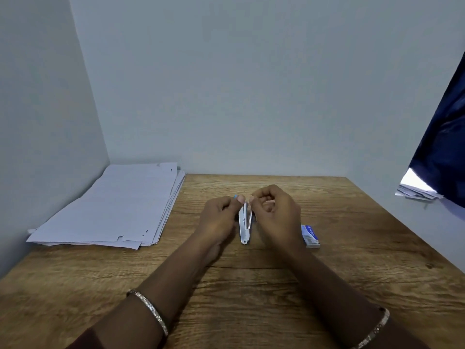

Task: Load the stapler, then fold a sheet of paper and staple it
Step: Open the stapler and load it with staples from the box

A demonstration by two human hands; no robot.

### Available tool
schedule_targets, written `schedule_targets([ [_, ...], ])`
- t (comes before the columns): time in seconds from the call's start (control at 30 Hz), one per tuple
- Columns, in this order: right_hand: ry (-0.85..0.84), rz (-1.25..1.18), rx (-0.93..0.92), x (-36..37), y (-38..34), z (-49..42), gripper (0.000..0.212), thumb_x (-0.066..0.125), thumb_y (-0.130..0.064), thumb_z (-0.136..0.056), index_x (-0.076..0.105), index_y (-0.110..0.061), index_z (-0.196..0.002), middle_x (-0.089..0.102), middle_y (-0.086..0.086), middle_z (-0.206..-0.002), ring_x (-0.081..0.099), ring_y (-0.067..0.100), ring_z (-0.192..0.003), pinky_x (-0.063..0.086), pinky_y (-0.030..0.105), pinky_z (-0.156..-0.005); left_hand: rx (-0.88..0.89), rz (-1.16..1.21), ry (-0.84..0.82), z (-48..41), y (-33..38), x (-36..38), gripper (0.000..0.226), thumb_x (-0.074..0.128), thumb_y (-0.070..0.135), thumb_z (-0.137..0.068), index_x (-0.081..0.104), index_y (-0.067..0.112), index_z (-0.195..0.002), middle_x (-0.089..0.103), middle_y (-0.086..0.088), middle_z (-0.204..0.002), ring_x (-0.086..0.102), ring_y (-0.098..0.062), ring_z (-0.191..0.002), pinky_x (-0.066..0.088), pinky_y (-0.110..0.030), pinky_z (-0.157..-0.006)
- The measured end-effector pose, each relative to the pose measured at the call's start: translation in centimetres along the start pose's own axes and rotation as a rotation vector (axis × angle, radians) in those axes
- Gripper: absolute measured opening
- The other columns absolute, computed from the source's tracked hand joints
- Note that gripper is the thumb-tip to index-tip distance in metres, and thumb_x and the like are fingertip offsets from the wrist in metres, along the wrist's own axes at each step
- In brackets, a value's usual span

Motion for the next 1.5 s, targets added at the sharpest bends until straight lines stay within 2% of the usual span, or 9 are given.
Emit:
schedule_targets([
  [0.13,-0.219,-0.182,0.043,1.7,1.1,-0.2,0.023,0.075,-0.021,-0.089,0.075,-0.029,-0.111,0.077,-0.01,-0.099,0.075,0.005,-0.08,0.063,0.03,-0.077,0.027,0.115,-0.082,-0.2,0.4,0.2,0.036,0.06,0.03,-0.101,0.074,-0.003,-0.104,0.075,-0.029,-0.106,0.07,-0.032,-0.09,0.055,-0.038,-0.077],
  [0.27,-0.319,-0.309,0.038,2.4,1.5,-0.5,0.014,0.077,-0.022,-0.089,0.078,-0.021,-0.103,0.081,0.0,-0.096,0.078,0.019,-0.091,0.061,0.052,-0.09,0.059,0.154,-0.133,-0.4,0.3,0.1,0.033,0.061,0.028,-0.101,0.076,0.002,-0.112,0.076,-0.027,-0.109,0.068,-0.046,-0.111,0.052,-0.053,-0.1],
  [0.47,-0.336,-0.37,0.049,2.3,1.7,-0.8,0.025,0.084,-0.033,-0.08,0.08,-0.013,-0.093,0.081,0.007,-0.093,0.079,0.028,-0.089,0.06,0.057,-0.091,0.079,0.088,-0.062,-0.8,-0.2,-0.9,0.036,0.074,0.035,-0.09,0.079,0.0,-0.095,0.08,-0.018,-0.09,0.075,-0.025,-0.078,0.058,-0.026,-0.064],
  [0.6,-0.352,-0.432,0.103,2.4,2.0,-1.1,0.026,0.085,-0.028,-0.08,0.078,-0.005,-0.09,0.08,0.017,-0.091,0.077,0.039,-0.088,0.059,0.061,-0.09,0.105,0.035,-0.03,-0.7,-0.1,-0.8,0.034,0.075,0.042,-0.088,0.081,0.008,-0.088,0.08,-0.018,-0.087,0.073,-0.03,-0.077,0.057,-0.04,-0.073],
  [0.73,-0.346,-0.418,0.127,2.4,2.3,-1.2,0.029,0.084,-0.029,-0.08,0.077,-0.003,-0.091,0.078,0.022,-0.091,0.074,0.045,-0.092,0.057,0.062,-0.092,0.131,0.0,0.008,-0.4,-0.1,-0.4,0.033,0.07,0.042,-0.093,0.08,0.012,-0.081,0.08,-0.011,-0.079,0.073,-0.021,-0.07,0.055,-0.035,-0.07],
  [0.97,-0.322,-0.356,0.065,2.4,2.3,-1.3,0.039,0.082,-0.046,-0.074,0.076,-0.008,-0.085,0.077,0.018,-0.083,0.075,0.043,-0.082,0.059,0.064,-0.082,0.135,0.024,-0.018,0.0,-0.3,0.8,0.049,0.057,0.042,-0.101,0.069,-0.006,-0.098,0.07,-0.035,-0.098,0.066,-0.041,-0.081,0.053,-0.048,-0.076],
  [1.3,-0.463,-0.238,-0.115,2.5,1.1,-0.9,0.016,0.074,-0.032,-0.077,0.066,-0.025,-0.089,0.067,-0.004,-0.064,0.062,0.005,-0.053,0.06,0.034,-0.057,0.056,0.186,-0.074,0.0,-0.7,1.7,0.044,0.046,0.032,-0.107,0.067,-0.007,-0.103,0.074,-0.03,-0.106,0.071,-0.032,-0.096,0.059,-0.051,-0.092],
  [1.4,-0.565,-0.174,-0.175,2.9,1.0,-0.3,0.037,0.08,-0.025,-0.073,0.058,-0.025,-0.103,0.069,0.003,-0.07,0.053,0.004,-0.052,0.046,0.026,-0.051,0.015,0.181,-0.111,0.1,-0.9,1.7,0.039,0.045,0.036,-0.107,0.071,0.007,-0.107,0.078,-0.021,-0.101,0.075,-0.031,-0.094,0.061,-0.042,-0.082],
  [1.5,-0.658,-0.212,-0.162,3.0,1.1,-0.1,0.058,0.091,-0.028,-0.069,0.053,-0.02,-0.111,0.074,0.008,-0.082,0.064,0.013,-0.062,0.053,0.038,-0.056,0.005,0.208,-0.144,0.4,-0.5,1.8,0.038,0.044,0.034,-0.108,0.073,0.009,-0.105,0.077,-0.023,-0.105,0.072,-0.04,-0.107,0.056,-0.052,-0.095],
])
Point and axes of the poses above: each hand's wrist, its own z-axis away from the middle knuckle, its own x-axis out of the palm, y = z × x, the point moved 8 cm from there along -z, towards the middle knuckle
